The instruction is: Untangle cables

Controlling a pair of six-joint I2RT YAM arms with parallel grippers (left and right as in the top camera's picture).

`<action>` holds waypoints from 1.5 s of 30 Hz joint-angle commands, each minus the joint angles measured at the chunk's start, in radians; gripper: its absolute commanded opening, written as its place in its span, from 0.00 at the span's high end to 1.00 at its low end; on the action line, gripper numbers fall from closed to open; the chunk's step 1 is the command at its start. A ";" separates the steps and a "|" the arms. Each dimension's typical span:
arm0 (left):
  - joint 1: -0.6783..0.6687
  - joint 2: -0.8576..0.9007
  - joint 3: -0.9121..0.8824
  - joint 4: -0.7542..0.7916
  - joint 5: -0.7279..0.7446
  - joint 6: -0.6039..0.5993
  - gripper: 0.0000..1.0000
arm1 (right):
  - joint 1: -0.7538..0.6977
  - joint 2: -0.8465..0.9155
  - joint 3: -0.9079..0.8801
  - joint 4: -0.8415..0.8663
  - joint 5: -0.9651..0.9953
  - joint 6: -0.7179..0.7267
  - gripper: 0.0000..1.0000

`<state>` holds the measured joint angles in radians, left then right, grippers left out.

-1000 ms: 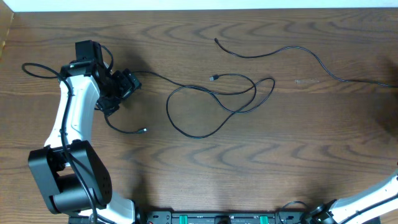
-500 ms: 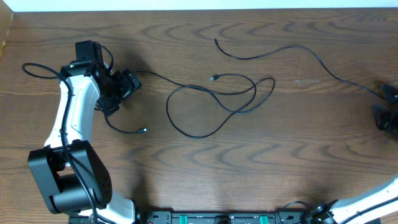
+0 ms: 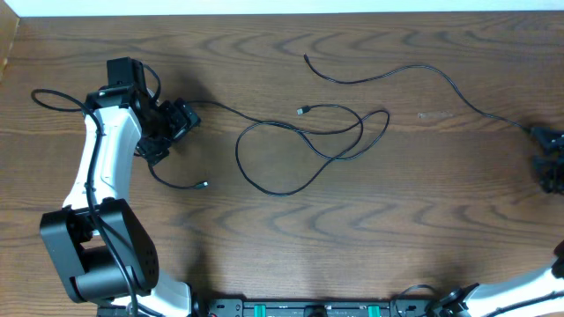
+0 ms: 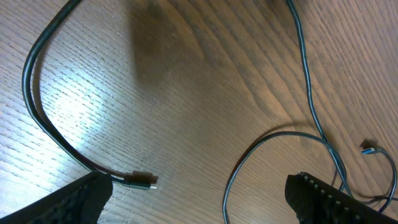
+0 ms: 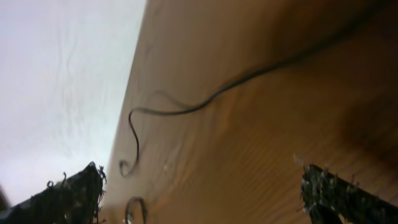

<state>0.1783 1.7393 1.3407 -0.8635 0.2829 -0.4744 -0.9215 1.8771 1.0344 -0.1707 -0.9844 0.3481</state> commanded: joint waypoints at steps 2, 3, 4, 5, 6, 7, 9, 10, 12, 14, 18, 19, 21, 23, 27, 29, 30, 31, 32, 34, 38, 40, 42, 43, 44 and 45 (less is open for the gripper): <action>-0.001 0.005 -0.002 -0.003 -0.007 -0.001 0.06 | 0.049 -0.160 0.000 -0.077 0.014 -0.346 0.01; -0.001 0.005 -0.002 -0.003 -0.008 -0.001 0.06 | 0.062 -0.184 0.000 -0.094 0.017 -0.397 0.01; -0.001 0.005 -0.002 -0.003 -0.008 -0.001 0.06 | 0.076 -0.207 0.000 -0.109 0.024 -0.441 0.01; -0.001 0.005 -0.002 -0.003 -0.007 -0.001 0.06 | 0.095 -0.232 0.000 -0.124 0.050 -0.481 0.01; -0.001 0.005 -0.002 -0.003 -0.007 -0.001 0.06 | 0.114 -0.251 0.000 -0.133 0.084 -0.509 0.01; -0.001 0.005 -0.002 -0.003 -0.007 -0.001 0.06 | 0.132 -0.264 0.000 -0.136 0.117 -0.526 0.01; -0.001 0.005 -0.002 -0.003 -0.007 -0.001 0.06 | 0.178 -0.281 0.000 -0.137 0.195 -0.563 0.01; -0.001 0.005 -0.002 -0.003 -0.007 -0.001 0.06 | 0.200 -0.282 0.000 -0.137 0.222 -0.581 0.01; -0.001 0.005 -0.002 -0.003 -0.007 -0.001 0.06 | 0.248 -0.279 0.000 -0.137 0.272 -0.614 0.01; -0.001 0.005 -0.002 -0.003 -0.007 -0.001 0.06 | 0.298 -0.275 0.000 -0.136 0.323 -0.643 0.01; -0.001 0.005 -0.002 -0.003 -0.007 -0.001 0.06 | 0.435 -0.260 0.000 -0.111 0.513 -0.726 0.01; -0.001 0.005 -0.002 -0.003 -0.007 -0.001 0.06 | 0.463 -0.254 0.000 -0.100 0.556 -0.750 0.01; -0.001 0.005 -0.002 -0.003 -0.007 -0.001 0.06 | 0.517 -0.241 0.000 -0.071 0.634 -0.793 0.01; -0.001 0.005 -0.002 -0.003 -0.007 -0.001 0.06 | 0.559 -0.222 0.000 -0.030 0.681 -0.818 0.01; -0.001 0.005 -0.002 -0.003 -0.007 -0.001 0.06 | 0.613 -0.154 0.000 0.081 0.706 -0.821 0.01; -0.001 0.005 -0.002 -0.003 -0.007 -0.001 0.06 | 0.627 -0.113 0.000 0.140 0.705 -0.820 0.01; -0.001 0.005 -0.002 -0.003 -0.007 -0.001 0.06 | 0.631 -0.093 0.000 0.167 0.706 -0.821 0.01; -0.001 0.005 -0.002 -0.003 -0.007 -0.001 0.06 | 0.634 -0.071 0.000 0.197 0.706 -0.821 0.01; -0.001 0.005 -0.002 -0.003 -0.007 -0.001 0.06 | 0.636 -0.047 0.000 0.231 0.705 -0.821 0.01; -0.001 0.005 -0.002 -0.003 -0.007 -0.001 0.06 | 0.635 -0.001 0.000 0.284 0.705 -0.821 0.01; -0.001 0.005 -0.002 -0.003 -0.007 -0.001 0.06 | 0.635 0.100 0.000 0.379 0.703 -0.821 0.01; -0.001 0.005 -0.002 -0.003 -0.007 -0.001 0.06 | 0.635 0.150 0.000 0.438 0.697 -0.821 0.01; -0.001 0.005 -0.002 -0.003 -0.007 -0.001 0.06 | 0.635 0.183 0.000 0.486 0.677 -0.820 0.02; -0.001 0.005 -0.002 -0.003 -0.007 -0.001 0.06 | 0.636 0.194 0.000 0.509 0.663 -0.820 0.02; -0.001 0.005 -0.002 -0.003 -0.007 -0.001 0.06 | 0.636 0.206 0.000 0.536 0.652 -0.820 0.02; -0.001 0.005 -0.002 -0.003 -0.007 -0.001 0.06 | 0.636 0.216 0.000 0.558 0.646 -0.820 0.03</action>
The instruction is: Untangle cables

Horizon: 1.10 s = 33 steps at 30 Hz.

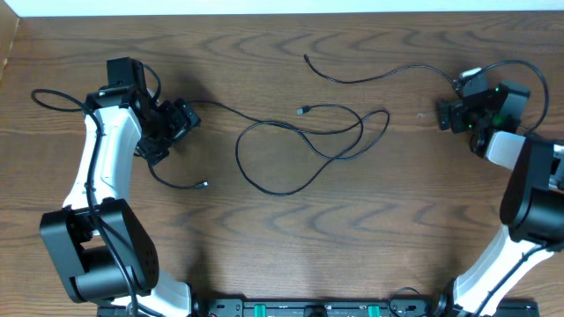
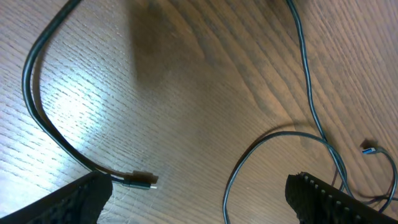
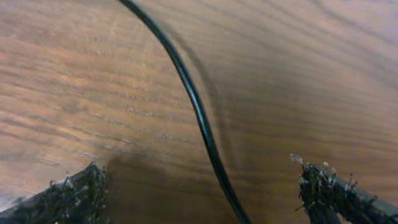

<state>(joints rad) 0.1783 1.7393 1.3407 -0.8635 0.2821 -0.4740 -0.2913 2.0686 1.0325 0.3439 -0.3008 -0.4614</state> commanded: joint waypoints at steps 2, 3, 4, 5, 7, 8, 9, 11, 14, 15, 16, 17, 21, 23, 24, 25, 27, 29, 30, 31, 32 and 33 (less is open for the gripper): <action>-0.001 0.005 -0.002 -0.003 -0.006 -0.002 0.06 | 0.005 0.046 0.002 0.073 -0.051 -0.011 0.04; -0.001 0.005 -0.002 -0.003 -0.006 -0.002 0.06 | 0.005 0.058 0.002 0.077 -0.063 -0.011 0.04; -0.001 0.005 -0.002 -0.003 -0.006 -0.002 0.06 | 0.005 0.066 0.002 0.078 -0.079 -0.010 0.06; -0.001 0.005 -0.002 -0.003 -0.006 -0.002 0.06 | 0.005 0.076 0.002 0.078 -0.093 -0.006 0.08; -0.001 0.005 -0.002 -0.003 -0.006 -0.002 0.06 | 0.005 0.096 0.002 0.079 -0.114 0.011 0.11; -0.001 0.005 -0.002 -0.003 -0.006 -0.002 0.06 | 0.005 0.108 0.002 0.082 -0.121 0.027 0.13; -0.001 0.005 -0.002 -0.003 -0.006 -0.002 0.06 | 0.005 0.118 0.002 0.084 -0.122 0.039 0.14; -0.001 0.005 -0.002 -0.003 -0.006 -0.002 0.06 | 0.005 0.139 0.002 0.093 -0.124 0.055 0.15; -0.001 0.005 -0.002 -0.003 -0.006 -0.002 0.06 | 0.005 0.163 0.002 0.093 -0.124 0.067 0.27; -0.001 0.005 -0.002 -0.003 -0.006 -0.002 0.06 | 0.005 0.169 0.002 0.094 -0.124 0.074 0.33; -0.001 0.005 -0.002 -0.003 -0.006 -0.002 0.06 | 0.004 0.171 0.002 0.093 -0.124 0.092 0.39; -0.001 0.005 -0.002 -0.003 -0.006 -0.002 0.06 | 0.004 0.172 0.002 0.093 -0.124 0.108 0.49; -0.001 0.005 -0.002 -0.003 -0.006 -0.002 0.06 | 0.002 0.172 0.002 0.123 -0.117 0.200 0.85; -0.001 0.005 -0.002 -0.003 -0.006 -0.002 0.06 | 0.002 0.168 0.002 0.161 -0.110 0.304 0.99; -0.001 0.005 -0.002 -0.003 -0.006 -0.002 0.06 | 0.002 0.161 0.002 0.180 -0.109 0.365 0.99; -0.001 0.005 -0.002 -0.003 -0.006 -0.002 0.06 | 0.002 0.154 0.002 0.196 -0.109 0.406 0.99; -0.001 0.005 -0.002 -0.003 -0.006 -0.002 0.06 | 0.002 0.132 0.002 0.234 -0.109 0.456 0.99; -0.001 0.005 -0.002 -0.003 -0.006 -0.002 0.06 | 0.001 0.107 0.002 0.269 -0.097 0.490 0.99; -0.001 0.005 -0.002 -0.003 -0.006 -0.002 0.05 | 0.000 0.091 0.002 0.278 -0.084 0.504 0.99; -0.001 0.005 -0.002 -0.003 -0.006 -0.002 0.06 | -0.003 0.069 0.002 0.286 -0.063 0.525 0.99; -0.001 0.005 -0.002 -0.003 -0.006 -0.002 0.06 | -0.008 0.046 0.002 0.289 -0.040 0.541 0.99; -0.001 0.005 -0.002 -0.003 -0.006 -0.002 0.06 | -0.013 0.029 0.002 0.289 -0.024 0.554 0.99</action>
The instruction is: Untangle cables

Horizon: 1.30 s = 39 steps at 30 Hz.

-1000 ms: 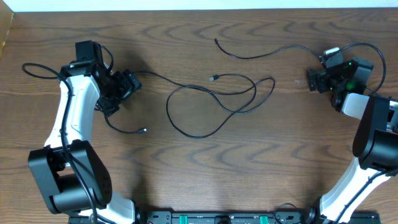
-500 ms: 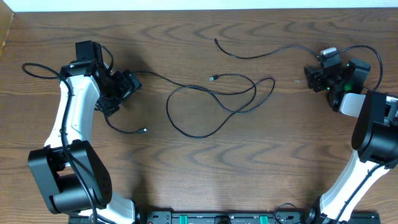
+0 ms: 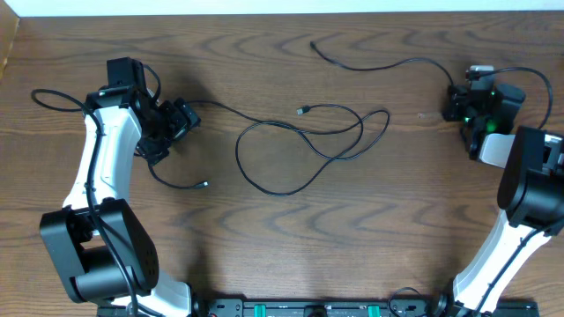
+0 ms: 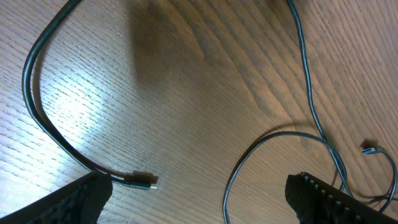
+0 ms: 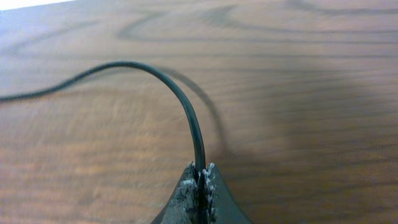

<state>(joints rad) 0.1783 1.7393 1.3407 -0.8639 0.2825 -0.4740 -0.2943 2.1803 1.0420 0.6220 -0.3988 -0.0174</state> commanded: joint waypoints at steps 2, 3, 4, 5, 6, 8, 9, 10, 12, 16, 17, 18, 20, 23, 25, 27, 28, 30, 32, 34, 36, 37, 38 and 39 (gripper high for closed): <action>-0.001 0.005 -0.002 -0.003 -0.007 -0.002 0.06 | -0.026 -0.126 -0.008 0.011 0.124 0.141 0.99; -0.001 0.005 -0.002 -0.003 -0.007 -0.002 0.06 | -0.039 -0.148 -0.008 0.010 0.150 0.158 0.99; -0.001 0.005 -0.002 -0.003 -0.007 -0.002 0.06 | -0.052 -0.168 -0.008 0.005 0.175 0.174 0.99; -0.001 0.005 -0.002 -0.003 -0.007 -0.002 0.06 | -0.066 -0.186 -0.008 -0.004 0.199 0.192 0.99; -0.001 0.005 -0.002 -0.003 -0.007 -0.002 0.06 | -0.079 -0.201 -0.008 -0.013 0.219 0.209 0.99; -0.001 0.005 -0.002 -0.003 -0.007 -0.002 0.06 | -0.132 -0.251 -0.008 -0.060 0.267 0.287 0.99; -0.001 0.005 -0.002 -0.003 -0.007 -0.002 0.06 | -0.153 -0.265 -0.008 -0.076 0.270 0.313 0.99; -0.001 0.005 -0.002 -0.003 -0.007 -0.002 0.06 | -0.175 -0.278 -0.008 -0.092 0.270 0.343 0.99; -0.001 0.005 -0.002 -0.003 -0.007 -0.002 0.06 | -0.217 -0.299 -0.008 -0.127 0.270 0.405 0.99; -0.001 0.005 -0.002 -0.003 -0.007 -0.002 0.06 | -0.294 -0.320 -0.008 -0.183 0.269 0.504 0.99; -0.001 0.005 -0.002 -0.003 -0.007 -0.002 0.06 | -0.314 -0.320 -0.008 -0.194 0.269 0.527 0.99; -0.001 0.005 -0.002 -0.003 -0.007 -0.002 0.06 | -0.325 -0.320 -0.008 -0.199 0.269 0.537 0.99; -0.001 0.005 -0.002 -0.003 -0.007 -0.002 0.06 | -0.349 -0.320 -0.008 -0.213 0.269 0.557 0.99; -0.001 0.005 -0.002 -0.003 -0.007 -0.002 0.06 | -0.379 -0.320 -0.008 -0.229 0.269 0.609 0.99; -0.001 0.005 -0.002 -0.003 -0.007 -0.002 0.06 | -0.397 -0.320 -0.008 -0.241 0.270 0.673 0.99; -0.001 0.005 -0.002 -0.003 -0.007 -0.002 0.06 | -0.417 -0.320 -0.008 -0.251 0.270 0.755 0.99; -0.001 0.005 -0.002 -0.003 -0.007 -0.002 0.06 | -0.429 -0.320 -0.008 -0.256 0.269 0.813 0.99; -0.001 0.005 -0.002 -0.003 -0.007 -0.002 0.06 | -0.450 -0.320 -0.008 -0.257 0.269 0.921 0.99; -0.001 0.005 -0.002 -0.003 -0.007 -0.002 0.06 | -0.469 -0.320 -0.008 -0.254 0.269 1.007 0.99; -0.001 0.005 -0.002 -0.003 -0.007 -0.002 0.06 | -0.486 -0.320 -0.008 -0.255 0.269 1.036 0.99; -0.001 0.005 -0.002 -0.003 -0.007 -0.002 0.06 | -0.497 -0.320 -0.008 -0.255 0.265 1.036 0.99; -0.001 0.005 -0.002 -0.003 -0.007 -0.002 0.06 | -0.500 -0.320 -0.008 -0.257 0.258 1.034 0.99; -0.001 0.005 -0.002 -0.003 -0.007 -0.002 0.06 | -0.504 -0.320 -0.008 -0.259 0.249 1.034 0.99; -0.001 0.005 -0.002 -0.003 -0.007 -0.002 0.06 | -0.507 -0.320 -0.008 -0.259 0.238 1.034 0.99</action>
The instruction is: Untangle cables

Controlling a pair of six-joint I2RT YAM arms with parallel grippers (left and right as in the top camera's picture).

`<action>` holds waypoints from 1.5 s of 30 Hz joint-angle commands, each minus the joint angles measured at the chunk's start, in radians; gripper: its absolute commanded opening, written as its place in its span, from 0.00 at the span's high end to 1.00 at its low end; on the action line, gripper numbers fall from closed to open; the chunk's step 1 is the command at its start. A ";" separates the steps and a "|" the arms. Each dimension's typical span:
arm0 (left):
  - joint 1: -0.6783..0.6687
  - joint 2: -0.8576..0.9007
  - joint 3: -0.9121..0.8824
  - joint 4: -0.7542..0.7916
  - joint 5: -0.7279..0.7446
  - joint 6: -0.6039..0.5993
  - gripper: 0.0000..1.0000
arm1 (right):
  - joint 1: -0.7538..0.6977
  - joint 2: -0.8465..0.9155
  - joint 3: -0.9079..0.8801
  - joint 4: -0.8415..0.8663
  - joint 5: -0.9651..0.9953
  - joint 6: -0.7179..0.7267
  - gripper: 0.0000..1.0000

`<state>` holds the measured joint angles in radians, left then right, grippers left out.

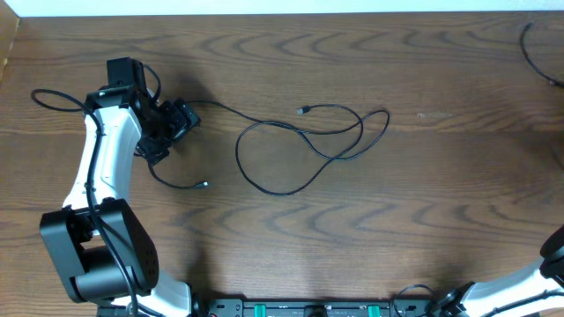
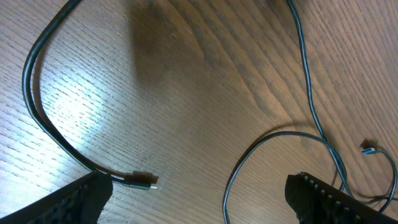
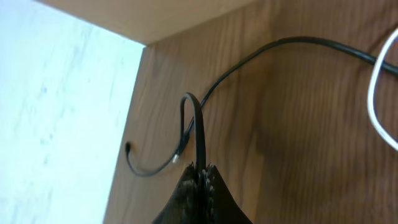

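Note:
A thin black cable [image 1: 304,145] lies in loose loops at mid-table, one small plug [image 1: 302,110] inside the loop. It runs left past my left gripper [image 1: 174,123] to a plug [image 2: 142,181] on the wood. The left gripper [image 2: 199,208] hangs open above that plug with nothing between its fingers. My right gripper [image 3: 200,169] is shut on a second black cable [image 3: 249,59] near the table's corner. In the overhead view only a short arc of the second cable [image 1: 529,48] shows at the far right edge, and the right gripper is out of frame.
The table edge [image 3: 134,124] and pale floor lie just left of the right gripper. A white wire [image 3: 376,87] curves at the right of that view. The left arm's own black lead [image 1: 53,97] loops at the far left.
My right gripper, shut on the second cable at the right of the table, has left the overhead view. The cable has gone with it to the far right corner. The left arm is unchanged.
The second cable first lay across the upper right of the table, my right gripper open at the far right edge. The gripper then stood open over that cable, then was shut on it. Now the cable lies at the right corner, apart from the looped one.

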<state>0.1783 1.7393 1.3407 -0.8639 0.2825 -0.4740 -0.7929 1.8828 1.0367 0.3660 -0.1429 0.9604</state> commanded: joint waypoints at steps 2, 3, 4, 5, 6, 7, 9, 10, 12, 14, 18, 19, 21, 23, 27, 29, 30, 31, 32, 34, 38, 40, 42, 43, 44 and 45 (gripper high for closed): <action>-0.001 0.005 -0.002 -0.003 -0.007 -0.002 0.06 | -0.013 -0.022 -0.003 -0.003 -0.029 0.061 0.99; -0.001 0.005 -0.002 -0.003 -0.007 -0.002 0.06 | -0.013 -0.022 -0.003 -0.002 -0.028 0.075 0.99; -0.001 0.005 -0.002 -0.003 -0.007 -0.002 0.06 | -0.013 -0.022 -0.003 0.002 -0.028 0.090 0.99; -0.001 0.005 -0.002 -0.003 -0.007 -0.002 0.06 | -0.013 -0.022 -0.003 0.010 -0.029 0.106 0.99; -0.001 0.005 -0.002 -0.003 -0.007 -0.002 0.06 | -0.013 -0.022 -0.003 0.018 -0.028 0.116 0.99; -0.001 0.005 -0.002 -0.003 -0.007 -0.002 0.06 | -0.013 -0.022 -0.003 0.028 -0.028 0.134 0.99; -0.001 0.005 -0.002 -0.003 -0.007 -0.002 0.06 | -0.013 -0.022 -0.003 0.048 -0.026 0.170 0.99; -0.001 0.005 -0.002 -0.003 -0.007 -0.002 0.06 | -0.013 -0.022 -0.003 0.061 -0.023 0.182 0.99; -0.001 0.005 -0.002 -0.003 -0.007 -0.002 0.06 | -0.013 -0.022 -0.003 0.097 -0.016 0.187 0.99; -0.001 0.005 -0.002 -0.003 -0.007 -0.002 0.06 | -0.012 -0.022 -0.003 0.134 -0.004 0.187 0.99; -0.001 0.005 -0.002 -0.003 -0.007 -0.002 0.06 | -0.011 -0.022 -0.003 0.197 0.010 0.131 0.99; -0.001 0.005 -0.002 -0.003 -0.007 -0.002 0.06 | -0.011 -0.022 -0.003 0.221 0.010 0.079 0.99; -0.001 0.005 -0.002 -0.003 -0.007 -0.002 0.06 | -0.010 -0.022 -0.003 0.262 0.008 -0.001 0.99; -0.001 0.005 -0.002 -0.003 -0.007 -0.002 0.06 | -0.010 -0.022 -0.003 0.292 0.003 -0.025 0.99; -0.001 0.005 -0.002 -0.003 -0.007 -0.002 0.06 | -0.010 -0.022 -0.003 0.380 0.003 -0.027 0.99; -0.001 0.005 -0.002 -0.003 -0.007 -0.002 0.06 | -0.010 -0.022 -0.003 0.451 0.002 -0.026 0.99; -0.001 0.005 -0.002 -0.003 -0.007 -0.002 0.06 | -0.010 -0.022 -0.003 0.487 0.002 -0.027 0.99; -0.001 0.005 -0.002 -0.003 -0.007 -0.002 0.06 | -0.010 -0.022 -0.003 0.517 0.002 -0.027 0.99; -0.001 0.005 -0.002 -0.003 -0.007 -0.002 0.06 | -0.010 -0.022 -0.003 0.549 0.002 -0.027 0.99; -0.001 0.005 -0.002 -0.003 -0.007 -0.002 0.06 | -0.010 -0.022 -0.003 0.607 0.000 -0.043 0.99; -0.001 0.005 -0.002 -0.003 -0.007 -0.002 0.06 | -0.010 -0.022 -0.003 0.697 -0.037 -0.115 0.99; -0.001 0.005 -0.002 -0.003 -0.007 -0.002 0.06 | -0.010 -0.022 -0.003 0.732 -0.056 -0.149 0.99; -0.001 0.005 -0.002 -0.003 -0.007 -0.002 0.06 | -0.010 -0.022 -0.003 0.762 -0.072 -0.177 0.99; -0.001 0.005 -0.002 -0.003 -0.007 -0.002 0.06 | -0.010 -0.022 -0.003 0.776 -0.079 -0.187 0.99; -0.001 0.005 -0.002 -0.003 -0.007 -0.002 0.06 | -0.010 -0.022 -0.003 0.794 -0.093 -0.203 0.99; -0.001 0.005 -0.002 -0.003 -0.007 -0.002 0.06 | -0.010 -0.022 -0.003 0.804 -0.101 -0.217 0.99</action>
<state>0.1783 1.7393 1.3407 -0.8639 0.2825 -0.4740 -0.8009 1.8820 1.0321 1.1481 -0.2024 0.8249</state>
